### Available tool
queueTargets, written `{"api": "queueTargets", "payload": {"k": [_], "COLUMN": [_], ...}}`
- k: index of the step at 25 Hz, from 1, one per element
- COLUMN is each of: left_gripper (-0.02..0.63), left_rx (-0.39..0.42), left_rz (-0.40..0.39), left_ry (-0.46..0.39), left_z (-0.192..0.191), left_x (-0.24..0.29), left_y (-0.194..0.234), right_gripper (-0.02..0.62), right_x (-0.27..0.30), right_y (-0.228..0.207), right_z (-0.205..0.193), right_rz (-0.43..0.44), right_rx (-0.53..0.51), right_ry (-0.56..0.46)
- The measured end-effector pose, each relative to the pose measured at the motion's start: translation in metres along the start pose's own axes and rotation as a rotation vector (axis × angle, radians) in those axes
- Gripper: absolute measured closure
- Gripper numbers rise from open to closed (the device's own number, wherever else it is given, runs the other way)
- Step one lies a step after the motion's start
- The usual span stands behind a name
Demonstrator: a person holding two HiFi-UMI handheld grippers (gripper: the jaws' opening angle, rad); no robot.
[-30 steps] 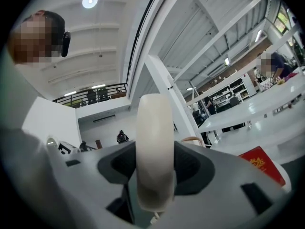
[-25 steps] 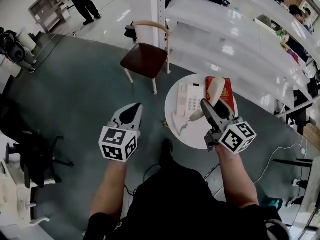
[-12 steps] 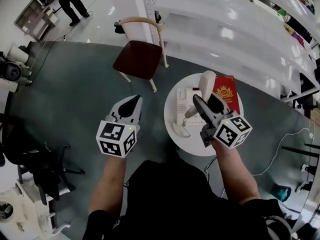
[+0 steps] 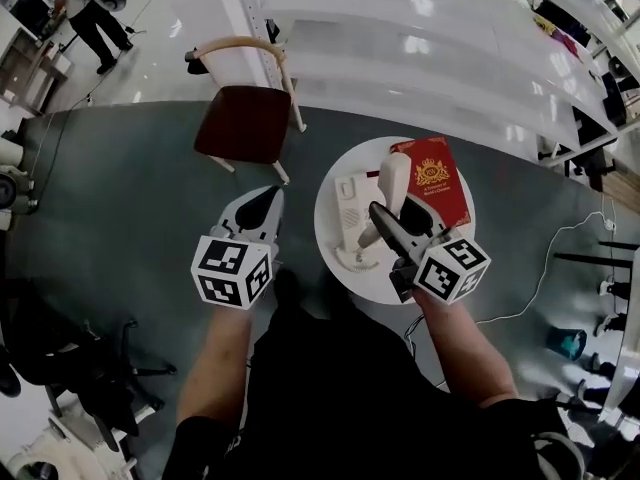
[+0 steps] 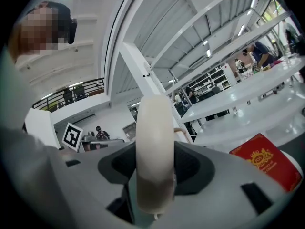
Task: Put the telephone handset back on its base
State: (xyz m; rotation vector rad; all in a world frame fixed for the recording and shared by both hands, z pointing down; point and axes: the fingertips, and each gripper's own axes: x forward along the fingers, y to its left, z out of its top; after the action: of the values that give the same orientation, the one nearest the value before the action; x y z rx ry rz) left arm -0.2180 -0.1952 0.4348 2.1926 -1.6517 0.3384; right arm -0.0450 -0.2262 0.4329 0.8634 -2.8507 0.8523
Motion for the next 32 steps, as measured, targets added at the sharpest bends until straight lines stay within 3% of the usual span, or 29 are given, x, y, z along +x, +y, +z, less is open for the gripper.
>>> {"api": "queueTargets", "payload": {"k": [14, 24, 32], "left_gripper": [0.597, 0.597, 0.597], "left_rx": [0.072, 0.077, 0.065], "left_rz": [-0.312, -0.390, -0.431], "left_ry": [0.025, 0.076, 0.143], "left_z": [-0.003, -0.015, -0.049], "left_x": [0.021, 0.051, 0.071], "left_y": [0.024, 0.006, -0.011], "right_gripper": [0.377, 0.377, 0.376], "right_x": [0.002, -0.003, 0.019], "right_y": [0.022, -0.016, -0.047], "right_z": [-0.050, -0.107, -0.135], "right_rz": [-0.344, -0.427, -0.417], "right_rx": [-0.083, -0.059, -0.055], "right_ry": [0.045, 0.169, 0.250]}}
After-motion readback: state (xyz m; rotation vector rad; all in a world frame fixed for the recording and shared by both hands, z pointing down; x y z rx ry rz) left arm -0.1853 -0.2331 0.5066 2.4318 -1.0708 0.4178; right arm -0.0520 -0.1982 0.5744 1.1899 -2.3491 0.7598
